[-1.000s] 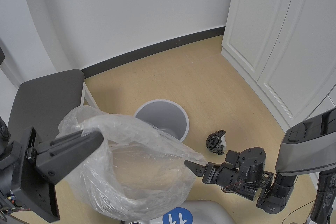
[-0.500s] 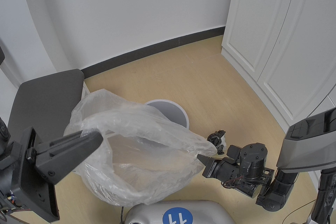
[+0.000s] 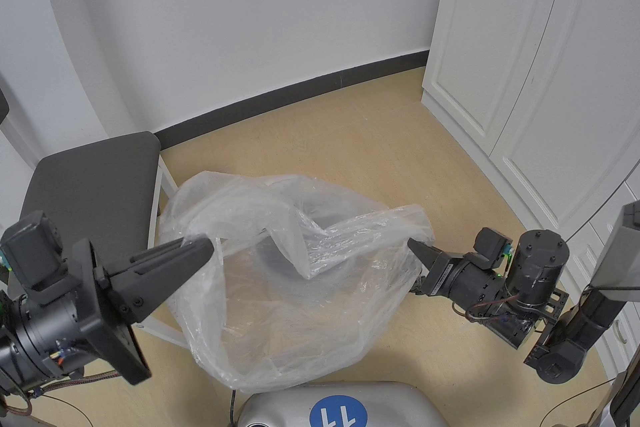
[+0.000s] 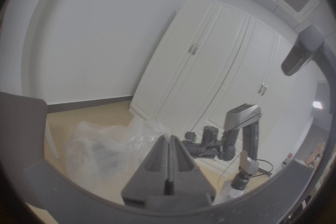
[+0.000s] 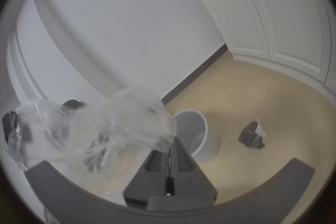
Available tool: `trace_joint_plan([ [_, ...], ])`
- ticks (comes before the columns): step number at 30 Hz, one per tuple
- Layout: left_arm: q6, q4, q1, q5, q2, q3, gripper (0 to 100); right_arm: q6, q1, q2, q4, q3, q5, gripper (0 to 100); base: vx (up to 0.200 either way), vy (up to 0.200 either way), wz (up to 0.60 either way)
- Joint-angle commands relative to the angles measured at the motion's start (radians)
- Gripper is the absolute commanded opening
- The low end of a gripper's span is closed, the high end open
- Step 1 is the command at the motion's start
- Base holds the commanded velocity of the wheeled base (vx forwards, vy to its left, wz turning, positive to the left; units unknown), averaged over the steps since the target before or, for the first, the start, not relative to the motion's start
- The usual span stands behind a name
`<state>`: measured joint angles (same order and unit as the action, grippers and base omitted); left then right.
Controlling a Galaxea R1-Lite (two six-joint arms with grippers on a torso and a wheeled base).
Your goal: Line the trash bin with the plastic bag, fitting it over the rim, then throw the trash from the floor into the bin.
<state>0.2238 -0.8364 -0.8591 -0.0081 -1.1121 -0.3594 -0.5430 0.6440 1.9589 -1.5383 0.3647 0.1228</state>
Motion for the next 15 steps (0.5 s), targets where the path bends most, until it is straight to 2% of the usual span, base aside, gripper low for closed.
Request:
trace_joint_plan([
  [1,-0.001,-0.01,0.08,0.008,-0.138,0.003,0,0.051,-0.021,-0.279,0.276,0.023,0.011,0,0.0,0.0,0.0],
  [2,-0.003,-0.012,0.084,0.008,-0.146,0.003,0,0.051,-0.021,-0.315,0.342,0.042,0.018,0,0.0,0.0,0.0],
  [4,-0.003,-0.012,0.094,0.008,-0.161,0.005,0,0.049,-0.011,-0.411,0.569,0.109,0.061,0,0.0,0.0,0.0],
  [5,-0.003,-0.012,0.095,0.008,-0.163,0.003,0,0.048,-0.009,-0.423,0.601,0.12,0.067,0,0.0,0.0,0.0],
  [6,-0.003,-0.013,0.098,0.008,-0.169,0.005,0,0.04,-0.006,-0.48,0.756,0.165,0.09,0,0.0,0.0,0.0],
  [7,-0.004,-0.015,0.098,0.01,-0.176,0.005,0,0.038,-0.004,-0.519,0.857,0.188,0.092,0,0.0,0.0,0.0],
  [8,-0.004,-0.015,0.1,0.01,-0.186,0.003,0,0.038,-0.004,-0.519,0.857,0.188,0.092,0,0.0,0.0,0.0],
  [9,-0.006,-0.017,0.101,0.01,-0.192,0.005,0,0.037,-0.001,-0.584,1.015,0.224,0.087,0,0.0,0.0,0.0],
  [11,-0.006,-0.017,0.106,0.011,-0.206,0.007,0,0.034,0.009,-0.62,1.112,0.252,0.089,0,0.0,0.0,0.0],
  [15,-0.011,-0.018,0.121,0.011,-0.233,0.013,0,0.035,0.031,-0.632,1.139,0.258,0.101,0,0.0,0.0,0.0],
])
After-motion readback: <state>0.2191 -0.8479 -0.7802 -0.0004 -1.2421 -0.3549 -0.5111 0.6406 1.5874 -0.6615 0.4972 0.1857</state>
